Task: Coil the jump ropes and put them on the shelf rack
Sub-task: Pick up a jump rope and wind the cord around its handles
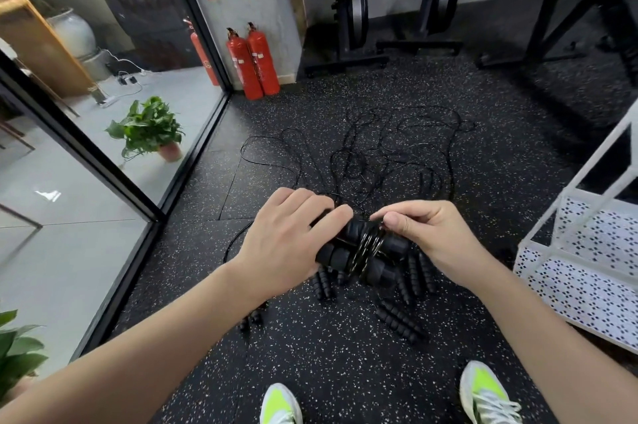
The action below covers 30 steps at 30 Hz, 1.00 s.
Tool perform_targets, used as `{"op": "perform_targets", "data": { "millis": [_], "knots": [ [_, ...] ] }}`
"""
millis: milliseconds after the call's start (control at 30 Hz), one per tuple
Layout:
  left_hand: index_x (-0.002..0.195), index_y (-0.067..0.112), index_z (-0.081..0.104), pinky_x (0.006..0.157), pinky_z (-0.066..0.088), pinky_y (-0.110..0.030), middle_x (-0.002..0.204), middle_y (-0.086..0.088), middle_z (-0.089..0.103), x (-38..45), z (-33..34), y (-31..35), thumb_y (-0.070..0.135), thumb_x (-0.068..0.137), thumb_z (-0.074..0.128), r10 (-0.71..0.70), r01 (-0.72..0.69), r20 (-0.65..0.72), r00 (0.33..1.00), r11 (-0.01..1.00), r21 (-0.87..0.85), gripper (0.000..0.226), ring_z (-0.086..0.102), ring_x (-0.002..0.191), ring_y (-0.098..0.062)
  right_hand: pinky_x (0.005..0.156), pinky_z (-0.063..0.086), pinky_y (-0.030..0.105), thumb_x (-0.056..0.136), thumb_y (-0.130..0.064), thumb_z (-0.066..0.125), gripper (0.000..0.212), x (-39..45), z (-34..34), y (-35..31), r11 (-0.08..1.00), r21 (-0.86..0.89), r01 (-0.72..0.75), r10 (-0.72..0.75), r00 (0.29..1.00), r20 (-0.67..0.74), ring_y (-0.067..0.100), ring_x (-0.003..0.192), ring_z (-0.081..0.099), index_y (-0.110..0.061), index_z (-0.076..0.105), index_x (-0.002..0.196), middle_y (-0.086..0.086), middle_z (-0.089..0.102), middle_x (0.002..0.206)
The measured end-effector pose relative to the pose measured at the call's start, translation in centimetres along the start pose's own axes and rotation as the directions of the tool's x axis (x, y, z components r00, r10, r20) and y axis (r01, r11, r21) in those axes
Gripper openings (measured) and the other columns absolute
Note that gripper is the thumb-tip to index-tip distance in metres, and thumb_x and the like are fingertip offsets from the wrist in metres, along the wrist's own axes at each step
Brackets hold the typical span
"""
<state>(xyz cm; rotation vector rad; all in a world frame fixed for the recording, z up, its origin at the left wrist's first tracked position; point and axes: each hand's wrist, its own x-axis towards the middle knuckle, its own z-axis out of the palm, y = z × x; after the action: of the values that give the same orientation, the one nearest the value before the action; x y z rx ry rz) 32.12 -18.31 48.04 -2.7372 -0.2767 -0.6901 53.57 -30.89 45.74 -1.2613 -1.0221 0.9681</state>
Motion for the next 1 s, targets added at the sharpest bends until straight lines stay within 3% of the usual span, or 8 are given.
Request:
{"op": "perform_targets", "data": {
  "millis": [167,233,367,433,500,700,867,1000],
  "knots": [
    [0.120,0.013,0.063,0.076,0.045,-0.043,0.104,-0.005,0.066,0.2,0.0,0.6,0.013,0.070,0.063,-0.190,0.190,0.022,0.981,0.982,0.022,0.050,0.060,0.087,-0.030,0.093,0.054,0.058,0.103,-0.022,0.055,0.022,-1.1,2.2,1.7,0.970,-0.199,-0.137,0.146,0.989,0.030,0.037,0.088,0.071,-0.021,0.077,0.097,0.003,0.077,0.090],
    [0.122,0.013,0.062,0.076,0.045,-0.043,0.103,-0.005,0.065,0.9,-0.2,0.7,0.010,0.061,0.074,-0.292,0.288,0.059,0.955,0.955,0.072,0.061,0.060,0.088,-0.032,0.090,0.057,0.052,0.107,-0.016,0.048,0.022,-1.7,3.7,1.6,0.948,-0.234,-0.216,0.235,0.970,0.054,0.027,0.082,0.074,-0.012,0.069,0.108,0.003,0.077,0.088],
    [0.121,0.013,0.061,0.073,0.047,-0.044,0.098,-0.007,0.064,2.4,0.1,0.1,0.009,0.061,0.081,-0.405,0.380,0.119,0.906,0.906,0.188,0.064,0.059,0.085,-0.033,0.080,0.061,0.032,0.108,-0.027,0.043,0.036,-2.8,6.7,0.8,0.895,-0.381,-0.233,0.328,0.922,0.207,0.016,0.078,0.075,-0.021,0.042,0.144,0.001,0.074,0.094],
    [0.120,0.014,0.060,0.071,0.044,-0.043,0.095,-0.006,0.062,2.8,0.5,-0.2,0.010,0.064,0.080,-0.420,0.374,0.161,0.893,0.893,0.252,0.059,0.058,0.083,-0.031,0.074,0.059,0.024,0.108,-0.032,0.042,0.035,-3.1,7.3,-0.2,0.858,-0.469,-0.212,0.344,0.913,0.217,0.014,0.073,0.074,-0.019,0.043,0.140,-0.002,0.073,0.090],
    [0.117,0.016,0.059,0.071,0.042,-0.041,0.093,-0.004,0.061,2.9,1.0,-0.2,0.011,0.067,0.078,-0.437,0.365,0.210,0.875,0.878,0.308,0.054,0.057,0.082,-0.029,0.065,0.054,0.021,0.108,-0.034,0.041,0.023,-3.4,7.3,-1.6,0.823,-0.539,-0.180,0.341,0.915,0.216,0.009,0.062,0.069,-0.016,0.052,0.117,-0.009,0.070,0.075],
    [0.115,0.017,0.055,0.070,0.041,-0.040,0.092,-0.003,0.060,2.2,1.8,-0.3,0.013,0.067,0.080,-0.446,0.342,0.283,0.849,0.872,0.350,0.054,0.056,0.082,-0.028,0.046,0.032,0.028,0.107,-0.033,0.045,0.032,-3.4,5.8,-3.8,0.760,-0.650,0.022,0.055,0.994,0.097,0.009,0.045,0.037,-0.015,0.052,0.080,0.002,0.054,0.058],
    [0.115,0.015,0.057,0.067,0.040,-0.041,0.089,-0.004,0.059,2.0,1.8,0.0,0.010,0.068,0.075,-0.317,0.231,0.273,0.908,0.924,0.305,0.050,0.054,0.078,-0.029,0.049,0.030,0.019,0.098,-0.042,0.059,0.023,-2.6,3.8,-4.4,0.705,-0.703,0.097,-0.081,0.995,0.056,0.007,0.045,0.046,-0.027,0.068,0.084,-0.009,0.055,0.052],
    [0.121,0.012,0.057,0.069,0.044,-0.044,0.094,-0.006,0.060,1.3,1.6,0.6,0.009,0.071,0.070,-0.146,0.098,0.246,0.958,0.975,0.197,0.052,0.053,0.079,-0.030,0.069,0.053,0.031,0.079,-0.050,0.079,0.014,-1.5,1.8,-4.9,0.753,-0.652,0.095,-0.158,0.987,-0.040,0.003,0.070,0.066,-0.038,0.075,0.085,-0.020,0.071,0.075]
  ]
}}
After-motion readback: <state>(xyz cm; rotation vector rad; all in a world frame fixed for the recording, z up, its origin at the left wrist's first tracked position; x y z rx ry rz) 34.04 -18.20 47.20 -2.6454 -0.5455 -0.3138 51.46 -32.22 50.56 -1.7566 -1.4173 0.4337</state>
